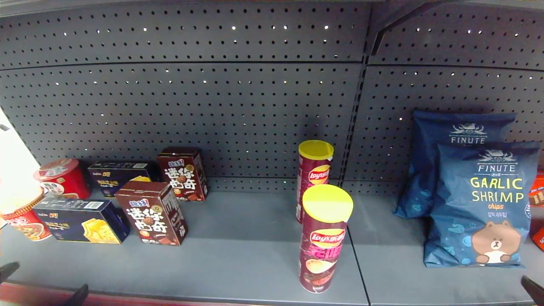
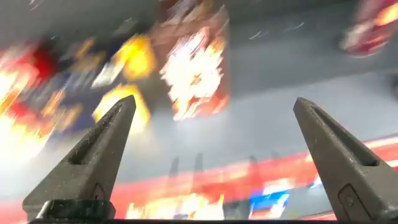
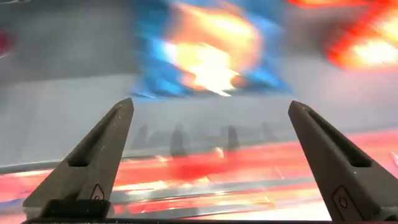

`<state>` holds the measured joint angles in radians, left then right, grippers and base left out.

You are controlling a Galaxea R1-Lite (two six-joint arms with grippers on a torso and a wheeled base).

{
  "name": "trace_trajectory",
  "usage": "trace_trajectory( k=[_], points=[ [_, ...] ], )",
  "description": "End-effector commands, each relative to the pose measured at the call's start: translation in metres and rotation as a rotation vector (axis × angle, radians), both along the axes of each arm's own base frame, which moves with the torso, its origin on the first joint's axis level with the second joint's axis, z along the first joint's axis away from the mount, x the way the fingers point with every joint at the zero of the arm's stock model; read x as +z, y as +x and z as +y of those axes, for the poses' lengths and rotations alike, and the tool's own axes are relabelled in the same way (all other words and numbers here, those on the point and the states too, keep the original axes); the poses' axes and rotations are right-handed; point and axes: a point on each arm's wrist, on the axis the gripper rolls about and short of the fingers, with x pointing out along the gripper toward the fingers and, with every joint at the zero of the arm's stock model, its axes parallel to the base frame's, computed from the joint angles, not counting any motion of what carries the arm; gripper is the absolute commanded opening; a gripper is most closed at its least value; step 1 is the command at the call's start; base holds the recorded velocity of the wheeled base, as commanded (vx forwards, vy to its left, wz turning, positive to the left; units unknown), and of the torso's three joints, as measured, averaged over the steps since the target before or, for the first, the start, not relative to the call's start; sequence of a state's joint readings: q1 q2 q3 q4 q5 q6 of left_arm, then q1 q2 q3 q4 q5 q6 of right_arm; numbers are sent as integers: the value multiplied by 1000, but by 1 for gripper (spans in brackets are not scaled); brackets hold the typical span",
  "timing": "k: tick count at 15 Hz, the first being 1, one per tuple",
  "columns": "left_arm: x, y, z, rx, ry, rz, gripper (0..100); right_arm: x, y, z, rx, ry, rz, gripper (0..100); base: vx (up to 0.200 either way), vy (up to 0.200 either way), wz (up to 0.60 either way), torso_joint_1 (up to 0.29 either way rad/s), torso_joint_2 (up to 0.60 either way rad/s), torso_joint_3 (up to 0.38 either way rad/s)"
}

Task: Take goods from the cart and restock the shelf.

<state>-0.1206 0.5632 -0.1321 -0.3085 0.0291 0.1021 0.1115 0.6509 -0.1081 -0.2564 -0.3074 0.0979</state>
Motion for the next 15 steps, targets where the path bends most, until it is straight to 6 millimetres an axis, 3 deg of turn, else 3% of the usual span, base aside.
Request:
trace_trajectory(
  k=[1,2,3,5,15],
  points=[
    [-43,-64,9,220,-27,-76,100,-38,-49,-5,-195,-11,-83,100,0,0,0,0,0,0],
    [-54,-70,7,251,-25,-84,100,-40,-64,-2,-116,-37,-149,100,0,0,0,0,0,0],
    [-59,-68,7,228,-19,-74,100,-41,-66,0,-25,-54,-177,100,0,0,0,0,0,0],
    [-65,-63,3,41,-33,-101,100,-41,-65,2,63,-57,-192,100,0,0,0,0,0,0],
    [-68,-61,2,14,-50,-116,100,-42,-64,1,7,-80,-232,100,-20,0,0,1,0,0]
  ],
)
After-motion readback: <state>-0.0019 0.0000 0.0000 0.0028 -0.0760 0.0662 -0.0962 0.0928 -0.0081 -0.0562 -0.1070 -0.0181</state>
